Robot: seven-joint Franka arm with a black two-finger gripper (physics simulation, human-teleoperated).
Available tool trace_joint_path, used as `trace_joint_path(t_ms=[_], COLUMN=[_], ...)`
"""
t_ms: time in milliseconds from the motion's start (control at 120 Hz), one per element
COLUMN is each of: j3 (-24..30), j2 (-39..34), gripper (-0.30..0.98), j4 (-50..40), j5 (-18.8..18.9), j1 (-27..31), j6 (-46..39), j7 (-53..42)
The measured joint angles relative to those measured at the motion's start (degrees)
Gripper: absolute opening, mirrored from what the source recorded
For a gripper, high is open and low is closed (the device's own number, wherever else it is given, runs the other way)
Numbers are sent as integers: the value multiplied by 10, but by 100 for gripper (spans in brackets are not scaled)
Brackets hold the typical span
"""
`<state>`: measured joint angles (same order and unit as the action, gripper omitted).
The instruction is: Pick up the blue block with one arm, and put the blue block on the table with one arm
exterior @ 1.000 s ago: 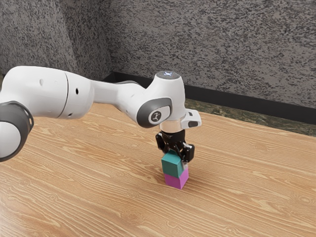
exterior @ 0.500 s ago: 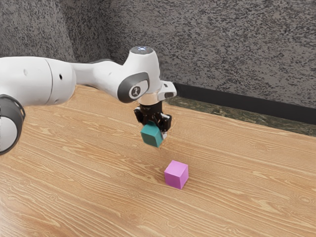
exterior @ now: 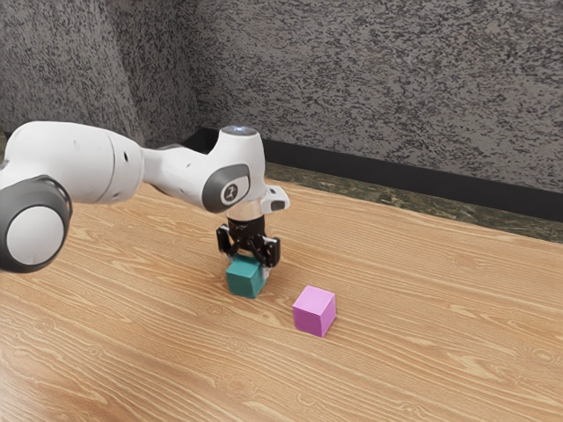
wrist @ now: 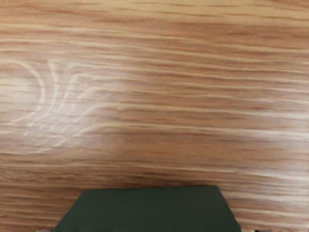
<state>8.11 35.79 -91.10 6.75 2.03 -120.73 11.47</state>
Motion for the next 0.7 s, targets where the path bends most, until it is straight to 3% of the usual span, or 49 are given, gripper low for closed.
trace_joint_path(t_ms=[225, 317, 475, 700], j3=[1, 3, 32, 31], j2=[-47, -99, -248, -290], gripper=[63, 65, 67, 68], j4=[4, 4, 4, 52], j5=[-5, -6, -9, -23], j1=[-1, -2, -12, 1], j6=[6, 21, 104, 248], j7=[-6, -8, -13, -162])
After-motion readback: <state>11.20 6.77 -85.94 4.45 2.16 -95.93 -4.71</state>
